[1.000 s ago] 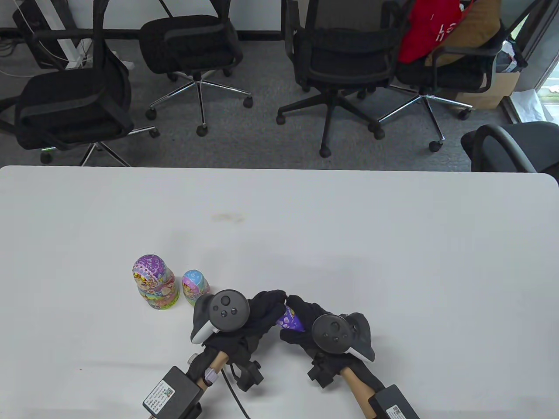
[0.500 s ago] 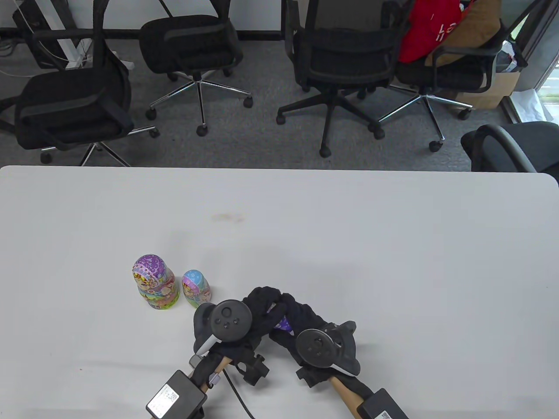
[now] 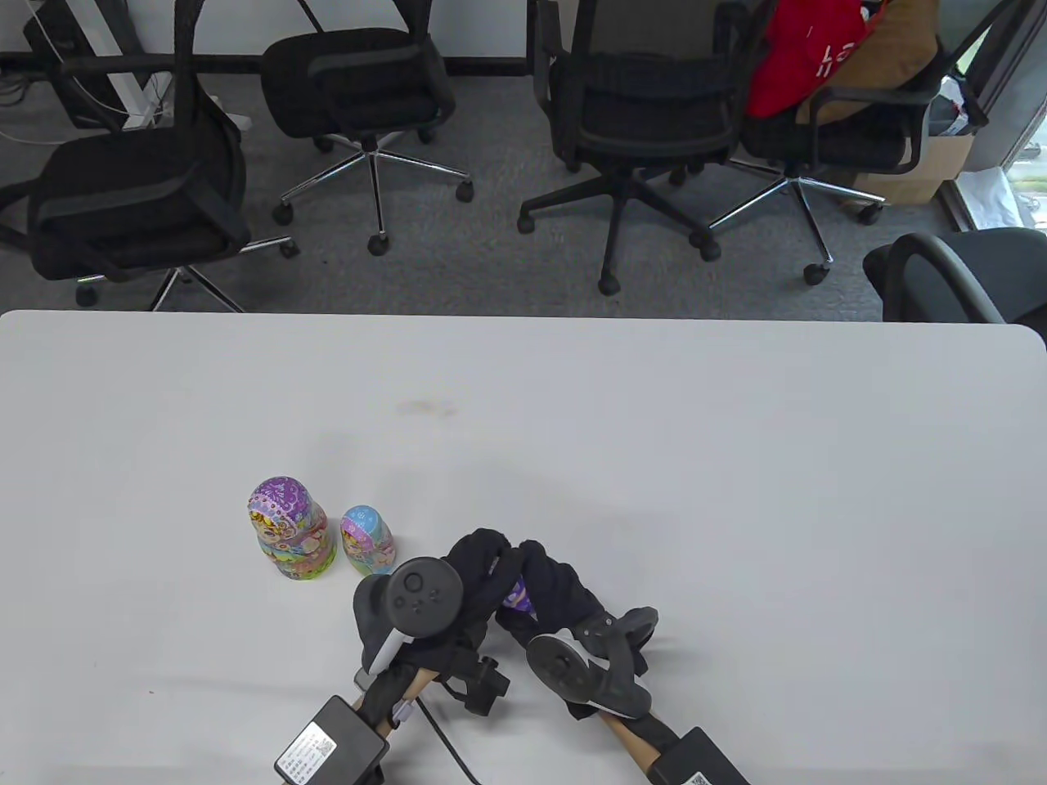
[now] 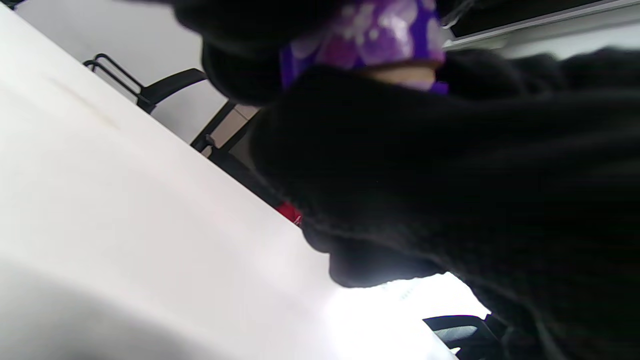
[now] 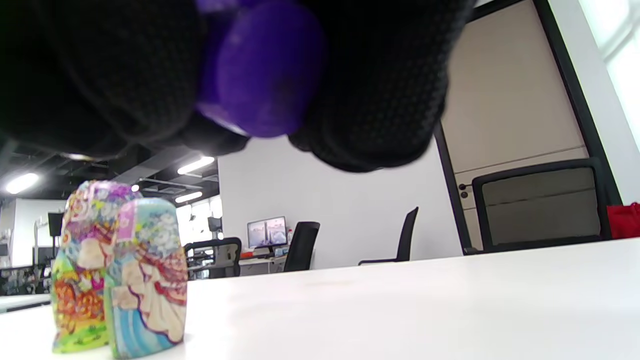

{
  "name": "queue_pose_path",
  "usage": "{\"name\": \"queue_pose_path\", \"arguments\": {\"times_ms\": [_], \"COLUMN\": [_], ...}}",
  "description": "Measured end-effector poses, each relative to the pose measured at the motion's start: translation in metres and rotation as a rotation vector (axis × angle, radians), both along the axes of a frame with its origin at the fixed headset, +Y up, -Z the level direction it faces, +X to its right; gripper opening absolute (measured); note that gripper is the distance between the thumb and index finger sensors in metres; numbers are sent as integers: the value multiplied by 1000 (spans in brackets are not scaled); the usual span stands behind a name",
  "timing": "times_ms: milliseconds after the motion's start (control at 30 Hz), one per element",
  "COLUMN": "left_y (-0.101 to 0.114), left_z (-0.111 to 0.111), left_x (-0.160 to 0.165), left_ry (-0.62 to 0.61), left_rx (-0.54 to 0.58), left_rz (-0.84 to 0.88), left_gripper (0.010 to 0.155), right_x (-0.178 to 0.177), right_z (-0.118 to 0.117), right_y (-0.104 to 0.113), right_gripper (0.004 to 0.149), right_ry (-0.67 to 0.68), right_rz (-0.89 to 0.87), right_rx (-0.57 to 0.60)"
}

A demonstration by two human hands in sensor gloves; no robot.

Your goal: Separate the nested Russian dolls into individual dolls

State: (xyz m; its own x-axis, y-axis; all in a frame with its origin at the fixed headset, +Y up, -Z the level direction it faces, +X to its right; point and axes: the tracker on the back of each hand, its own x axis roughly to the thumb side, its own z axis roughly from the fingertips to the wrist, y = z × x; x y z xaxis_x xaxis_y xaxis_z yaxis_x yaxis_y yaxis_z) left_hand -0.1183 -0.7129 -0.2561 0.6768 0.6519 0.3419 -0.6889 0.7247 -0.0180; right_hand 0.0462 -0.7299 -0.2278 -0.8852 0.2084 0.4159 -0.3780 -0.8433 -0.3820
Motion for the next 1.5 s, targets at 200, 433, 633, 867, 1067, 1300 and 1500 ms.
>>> {"name": "queue_pose_path", "arguments": {"times_ms": [200,433,633,867,1067,1300,1500], "left_y": [17,19,-7,-41,-64,-64,-34], "left_z": [2,-5,-18,-23,-22,-21,-20], "left_x": [-8,-20,-13,2,9,9,3], "left_ry": [-6,37,48,42,43,52,79], "left_rx": [63,35,-112,-203,-223,-209,-163], "left_rz": [47,6,-336,-713,-935,-950,-813], "left_gripper": [63,61,59,59,58,60,64], "right_x": [20,36,44,45,48,50,48], "right_z": [-8,-18,-21,-22,-22,-22,-21], "right_y": [-6,-16,-20,-20,-19,-20,-22], "right_gripper": [81,79,79,79,79,79,79], "right_ry": [31,38,30,31,24,20,24], "right_rz": [-133,-261,-344,-354,-364,-363,-345], "right_rx": [-137,-259,-314,-314,-307,-315,-330]}}
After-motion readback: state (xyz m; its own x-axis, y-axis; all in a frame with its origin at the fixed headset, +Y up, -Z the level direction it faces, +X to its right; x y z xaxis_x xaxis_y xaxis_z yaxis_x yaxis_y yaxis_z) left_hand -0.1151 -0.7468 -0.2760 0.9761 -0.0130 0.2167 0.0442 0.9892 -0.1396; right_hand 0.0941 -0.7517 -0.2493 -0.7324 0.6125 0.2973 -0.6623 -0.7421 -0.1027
